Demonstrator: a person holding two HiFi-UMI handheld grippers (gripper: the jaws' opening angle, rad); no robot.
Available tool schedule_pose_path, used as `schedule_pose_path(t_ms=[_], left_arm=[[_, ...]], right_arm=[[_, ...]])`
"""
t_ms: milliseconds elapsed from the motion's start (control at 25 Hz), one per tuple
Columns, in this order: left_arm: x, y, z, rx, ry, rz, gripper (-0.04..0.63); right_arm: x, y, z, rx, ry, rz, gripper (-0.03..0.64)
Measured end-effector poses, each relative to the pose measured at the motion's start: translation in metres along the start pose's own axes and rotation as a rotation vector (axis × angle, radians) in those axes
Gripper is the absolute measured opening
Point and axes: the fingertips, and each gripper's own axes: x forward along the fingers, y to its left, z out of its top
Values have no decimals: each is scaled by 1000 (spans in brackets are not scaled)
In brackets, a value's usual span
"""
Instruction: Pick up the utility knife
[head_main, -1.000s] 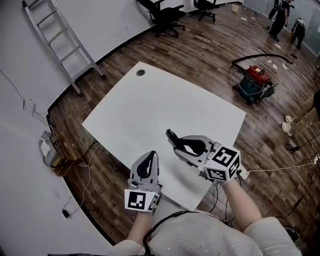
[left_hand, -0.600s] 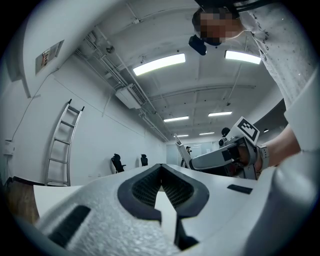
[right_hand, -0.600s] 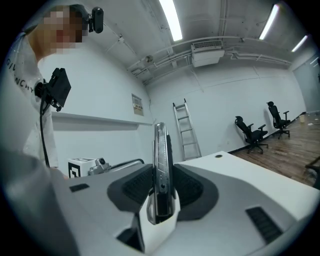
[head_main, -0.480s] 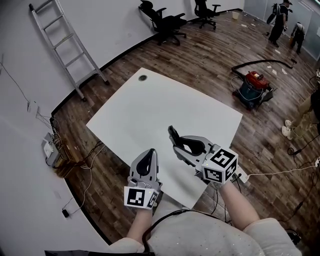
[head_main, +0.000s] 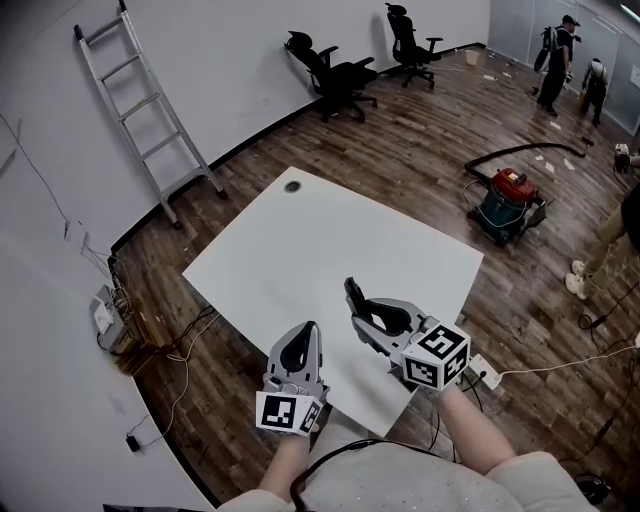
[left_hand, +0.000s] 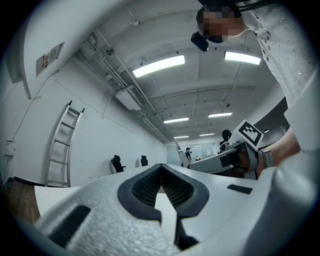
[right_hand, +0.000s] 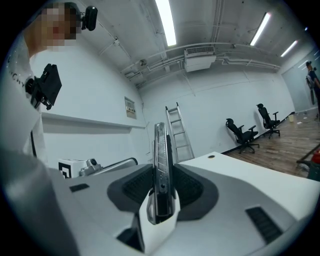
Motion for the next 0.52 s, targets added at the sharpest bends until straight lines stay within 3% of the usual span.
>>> schedule_pose_path(t_ms=[520], left_arm=[[-11, -3, 3, 6, 2, 12, 8]], right_arm=[[-6, 8, 8, -40, -19, -8, 133]])
